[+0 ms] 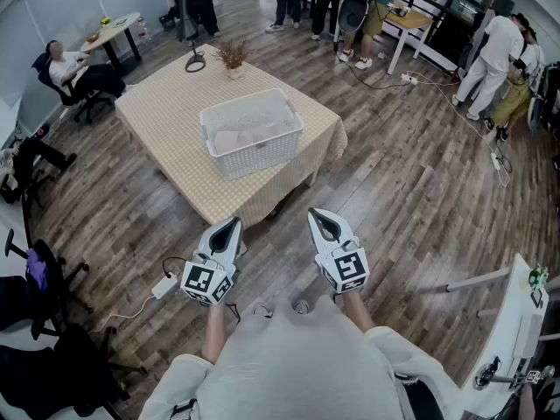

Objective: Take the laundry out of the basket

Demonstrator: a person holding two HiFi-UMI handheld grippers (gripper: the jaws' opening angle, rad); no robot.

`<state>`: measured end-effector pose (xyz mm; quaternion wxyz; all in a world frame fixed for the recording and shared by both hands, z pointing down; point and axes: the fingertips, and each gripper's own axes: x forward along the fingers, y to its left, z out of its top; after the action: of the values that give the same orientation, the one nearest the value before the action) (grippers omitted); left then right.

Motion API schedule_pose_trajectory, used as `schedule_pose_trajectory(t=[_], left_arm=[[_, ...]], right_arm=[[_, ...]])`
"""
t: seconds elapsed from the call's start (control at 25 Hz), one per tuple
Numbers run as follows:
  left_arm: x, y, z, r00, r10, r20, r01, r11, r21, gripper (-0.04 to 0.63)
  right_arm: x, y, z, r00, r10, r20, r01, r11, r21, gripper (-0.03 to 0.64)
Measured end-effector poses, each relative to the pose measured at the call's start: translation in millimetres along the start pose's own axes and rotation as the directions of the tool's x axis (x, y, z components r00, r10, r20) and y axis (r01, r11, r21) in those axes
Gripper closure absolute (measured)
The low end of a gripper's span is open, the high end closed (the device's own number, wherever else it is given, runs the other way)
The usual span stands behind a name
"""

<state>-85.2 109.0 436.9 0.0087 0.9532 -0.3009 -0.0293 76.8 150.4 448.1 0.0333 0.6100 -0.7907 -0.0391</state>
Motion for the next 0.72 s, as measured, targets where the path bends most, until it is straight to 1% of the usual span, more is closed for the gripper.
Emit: schedule_pose_trajectory(t=[0.4,0.6,0.72], left_arm=[[13.5,-22.9,-8.8,1.000,0.019,-0.006,-0.019,1.000,0.004,0.584],[12.1,-32.1,-11.8,0.998,0.054,-0.014,-0.054,0.999,0.008,0.584],[6.7,-39.5,-12.0,0.997,0.077,-0.017,-0.077,0.997,0.018,0.584]], right_arm=[[-14.1,-22.9,-8.8,1.000,0.017,0.002,-0.017,1.000,0.007,0.618],[-20.1,-28.1,-13.2,0.999,0.047,0.009,-0.047,0.999,0.020,0.618],[-26.8,-27.6,-14.0,0.996,0.084,0.040,-0.086,0.995,0.055,0.618]])
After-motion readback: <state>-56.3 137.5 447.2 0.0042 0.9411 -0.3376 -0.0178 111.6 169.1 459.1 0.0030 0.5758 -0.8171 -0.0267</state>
